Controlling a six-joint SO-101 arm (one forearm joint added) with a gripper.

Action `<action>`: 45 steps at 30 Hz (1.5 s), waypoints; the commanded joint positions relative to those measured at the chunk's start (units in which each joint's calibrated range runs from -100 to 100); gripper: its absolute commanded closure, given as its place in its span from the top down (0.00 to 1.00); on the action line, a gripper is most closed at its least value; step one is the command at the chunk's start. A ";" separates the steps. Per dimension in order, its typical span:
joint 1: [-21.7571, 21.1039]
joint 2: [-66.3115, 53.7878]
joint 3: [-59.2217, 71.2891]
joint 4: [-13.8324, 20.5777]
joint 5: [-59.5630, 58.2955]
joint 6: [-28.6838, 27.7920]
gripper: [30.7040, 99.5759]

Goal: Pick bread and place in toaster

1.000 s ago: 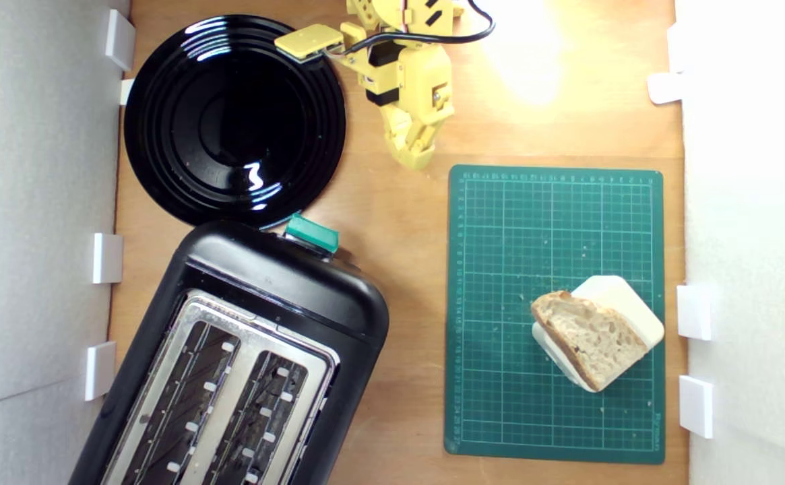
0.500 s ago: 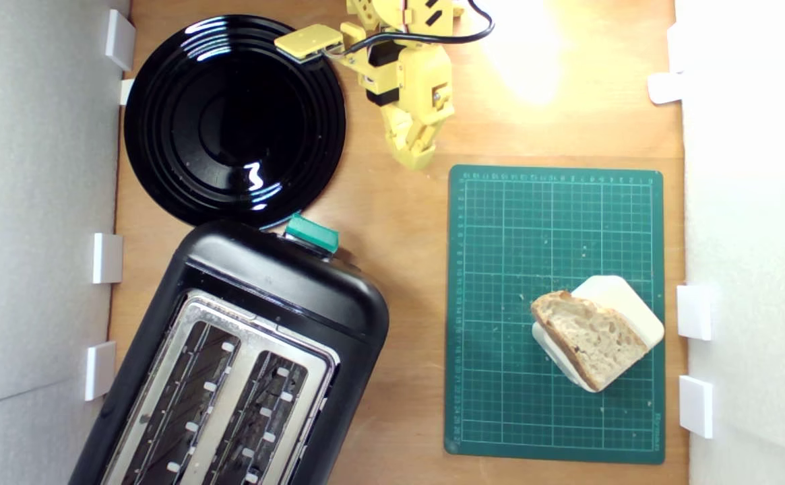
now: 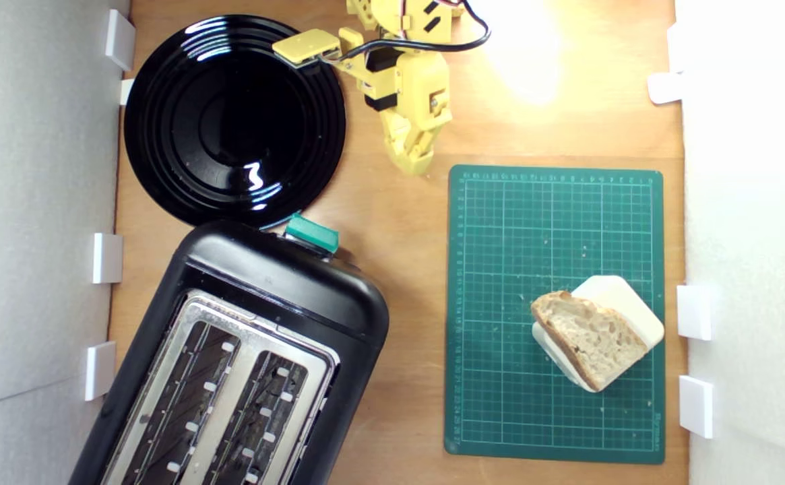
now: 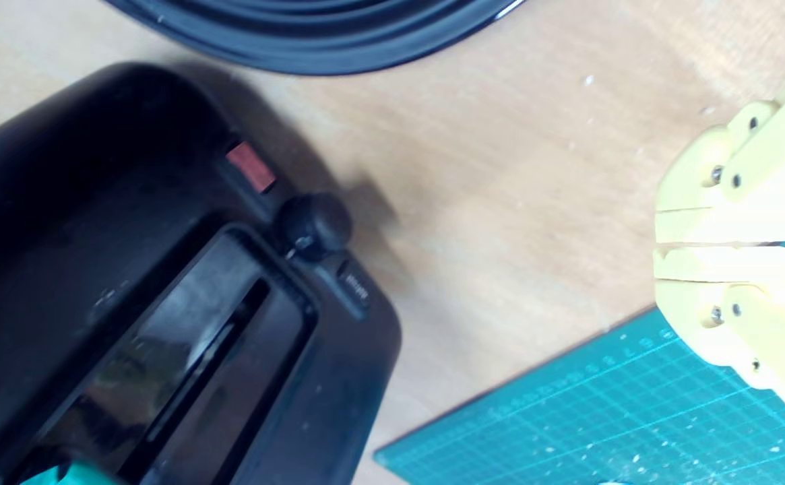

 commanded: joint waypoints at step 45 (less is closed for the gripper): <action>-26.23 78.35 -11.77 -2.71 -84.94 -11.34 0.05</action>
